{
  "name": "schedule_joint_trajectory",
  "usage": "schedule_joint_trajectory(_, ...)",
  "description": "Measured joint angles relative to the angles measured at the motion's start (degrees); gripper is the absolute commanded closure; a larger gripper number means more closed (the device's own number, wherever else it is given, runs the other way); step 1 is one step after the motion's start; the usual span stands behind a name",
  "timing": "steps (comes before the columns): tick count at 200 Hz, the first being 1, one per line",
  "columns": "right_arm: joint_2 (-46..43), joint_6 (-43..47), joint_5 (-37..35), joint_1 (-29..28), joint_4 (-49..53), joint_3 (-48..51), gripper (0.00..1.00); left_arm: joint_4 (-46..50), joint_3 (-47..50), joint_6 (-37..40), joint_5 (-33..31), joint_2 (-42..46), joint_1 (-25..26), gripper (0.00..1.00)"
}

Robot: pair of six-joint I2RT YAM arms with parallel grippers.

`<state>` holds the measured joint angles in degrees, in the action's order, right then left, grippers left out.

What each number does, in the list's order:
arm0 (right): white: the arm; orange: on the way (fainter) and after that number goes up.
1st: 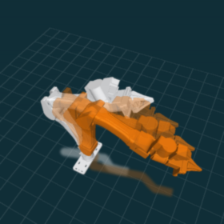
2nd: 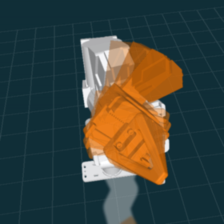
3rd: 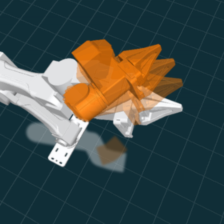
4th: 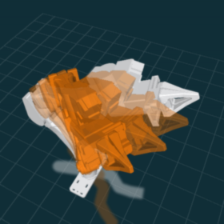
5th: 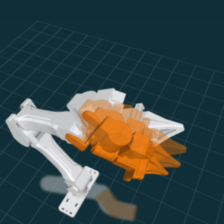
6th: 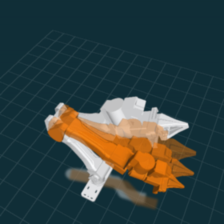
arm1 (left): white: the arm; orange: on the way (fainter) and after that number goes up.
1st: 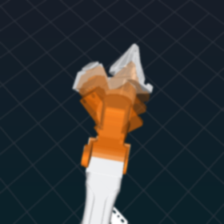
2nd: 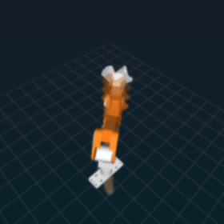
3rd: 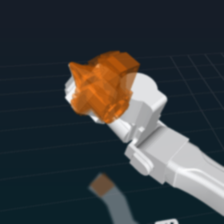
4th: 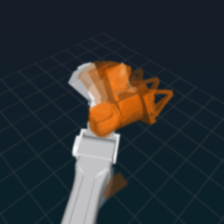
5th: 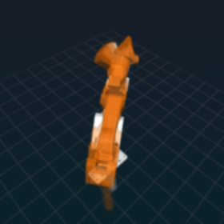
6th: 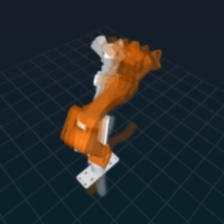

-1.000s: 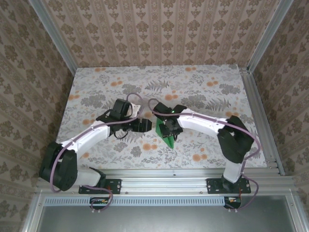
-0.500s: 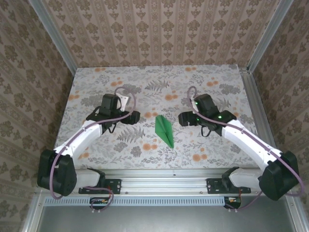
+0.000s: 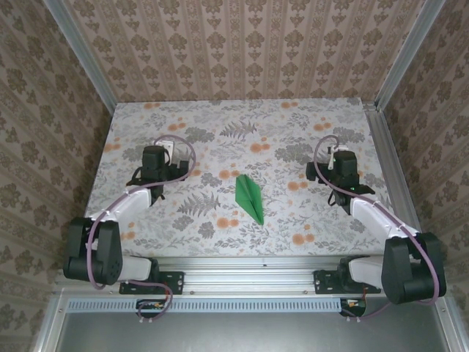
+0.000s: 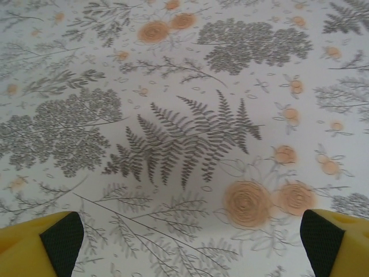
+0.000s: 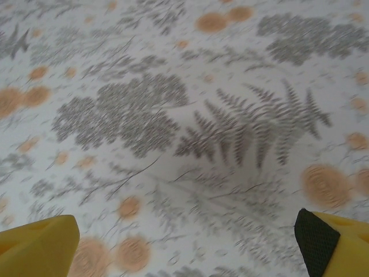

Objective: Fold a paper plane with a square sheet of paper (pick it up from the middle)

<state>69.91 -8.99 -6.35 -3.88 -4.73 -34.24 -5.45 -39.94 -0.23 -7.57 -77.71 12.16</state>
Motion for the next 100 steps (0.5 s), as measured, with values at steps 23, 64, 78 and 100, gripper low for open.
schedule_joint_trajectory(23, 2.08, 0.96, 0.33, 1.95, -6.43, 2.51, 0.0, -4.26, 2.01, 0.76, -1.03, -2.14, -1.53, 0.0)
schedule_joint_trajectory(64, 6.84, 1.4, 1.16, 2.89, -15.91, 6.73, 0.0, -8.59, 3.19, 2.91, -1.64, -7.96, -2.86, 0.0)
schedule_joint_trajectory(78, 8.11, 1.53, 1.84, 3.17, -18.4, 6.73, 0.0, -9.68, 3.19, 3.32, -1.22, -8.63, -3.63, 0.0)
schedule_joint_trajectory(100, 8.94, 1.64, 2.67, 3.65, -21.0, 6.56, 0.0, -11.69, 3.17, 3.52, -0.15, -8.7, -5.33, 0.0)
